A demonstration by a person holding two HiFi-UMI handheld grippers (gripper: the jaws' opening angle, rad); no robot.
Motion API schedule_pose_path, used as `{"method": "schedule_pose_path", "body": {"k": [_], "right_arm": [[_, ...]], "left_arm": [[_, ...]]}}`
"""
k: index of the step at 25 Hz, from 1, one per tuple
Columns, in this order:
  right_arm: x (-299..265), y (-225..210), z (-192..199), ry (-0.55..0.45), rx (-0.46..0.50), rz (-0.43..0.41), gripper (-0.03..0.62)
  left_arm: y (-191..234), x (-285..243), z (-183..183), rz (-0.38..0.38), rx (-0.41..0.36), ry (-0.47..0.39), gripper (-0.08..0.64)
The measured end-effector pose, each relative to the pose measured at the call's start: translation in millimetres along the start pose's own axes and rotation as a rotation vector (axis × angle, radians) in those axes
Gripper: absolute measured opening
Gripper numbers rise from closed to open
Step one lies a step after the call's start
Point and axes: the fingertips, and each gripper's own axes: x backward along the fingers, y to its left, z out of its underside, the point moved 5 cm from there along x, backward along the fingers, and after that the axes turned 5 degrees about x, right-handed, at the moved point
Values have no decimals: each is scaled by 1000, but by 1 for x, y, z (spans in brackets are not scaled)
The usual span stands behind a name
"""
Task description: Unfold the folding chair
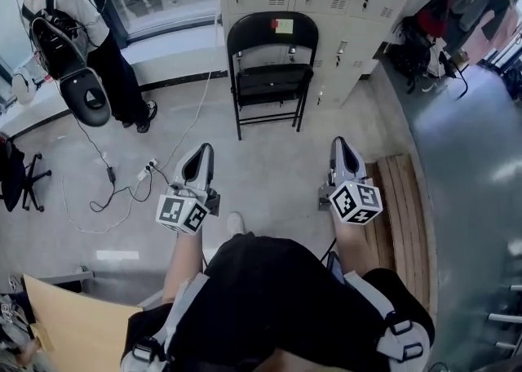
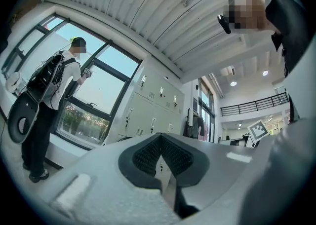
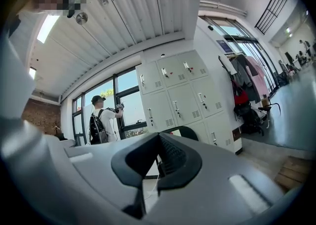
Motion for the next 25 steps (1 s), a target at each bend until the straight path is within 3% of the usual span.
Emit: {"method": "schedule_pose_path", "body": {"k": [9,13,17,22,25], "right_arm": [[-111,48,19,111,-15,-38,6],[-152,71,19,105,-8,-61,6],[-182,81,26,131,-22,-35,6],[-214,93,40,183,-47,-45,6],[-229,93,47,188,-52,-40,6]], "left_arm": [[92,-38,-12,-37,28,38,5],[128,-61,-15,-8,22,53,5],[152,-83,-28,37,-5,54,5],[177,-105,-40,0,-16,13,5],[182,-118,-35,11,-11,35,5]]}}
